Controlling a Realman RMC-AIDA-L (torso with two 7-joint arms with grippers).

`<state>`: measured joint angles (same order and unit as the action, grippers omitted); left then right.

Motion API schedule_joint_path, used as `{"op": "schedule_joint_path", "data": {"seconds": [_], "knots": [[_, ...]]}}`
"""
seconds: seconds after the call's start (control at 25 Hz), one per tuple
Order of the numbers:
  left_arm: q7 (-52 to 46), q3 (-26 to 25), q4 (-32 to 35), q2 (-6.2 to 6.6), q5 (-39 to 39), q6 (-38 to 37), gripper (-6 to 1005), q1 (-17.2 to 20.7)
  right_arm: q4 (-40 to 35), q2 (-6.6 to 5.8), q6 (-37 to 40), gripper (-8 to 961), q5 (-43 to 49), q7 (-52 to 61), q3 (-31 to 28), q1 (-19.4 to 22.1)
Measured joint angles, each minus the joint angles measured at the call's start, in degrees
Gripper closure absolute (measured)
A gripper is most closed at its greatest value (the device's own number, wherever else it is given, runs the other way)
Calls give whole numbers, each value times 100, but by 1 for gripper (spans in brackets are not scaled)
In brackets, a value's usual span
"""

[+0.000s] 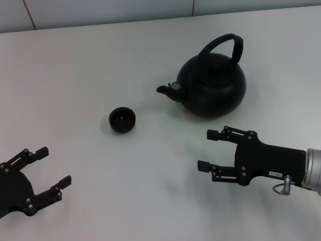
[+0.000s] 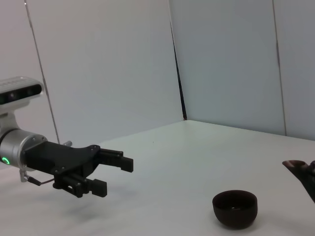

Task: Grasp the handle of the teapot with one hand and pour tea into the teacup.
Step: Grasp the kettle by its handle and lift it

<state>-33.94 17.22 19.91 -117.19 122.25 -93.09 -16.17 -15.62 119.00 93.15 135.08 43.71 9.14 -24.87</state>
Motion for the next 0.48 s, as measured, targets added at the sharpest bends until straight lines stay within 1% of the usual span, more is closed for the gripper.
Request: {"op": "schedule_joint_path", "data": {"seconds": [0.16, 0.4, 0.48], "knots": [[8, 1, 4, -11, 0, 163, 180, -6, 3, 0, -4, 145, 0, -6, 0, 0], [10, 1, 4, -46, -1, 189, 180, -33, 11, 0, -8, 145, 0, -12, -1, 11], [11, 1, 5, -53, -9, 190, 180, -42, 76, 12, 2, 145, -162, -194, -10, 94]]}}
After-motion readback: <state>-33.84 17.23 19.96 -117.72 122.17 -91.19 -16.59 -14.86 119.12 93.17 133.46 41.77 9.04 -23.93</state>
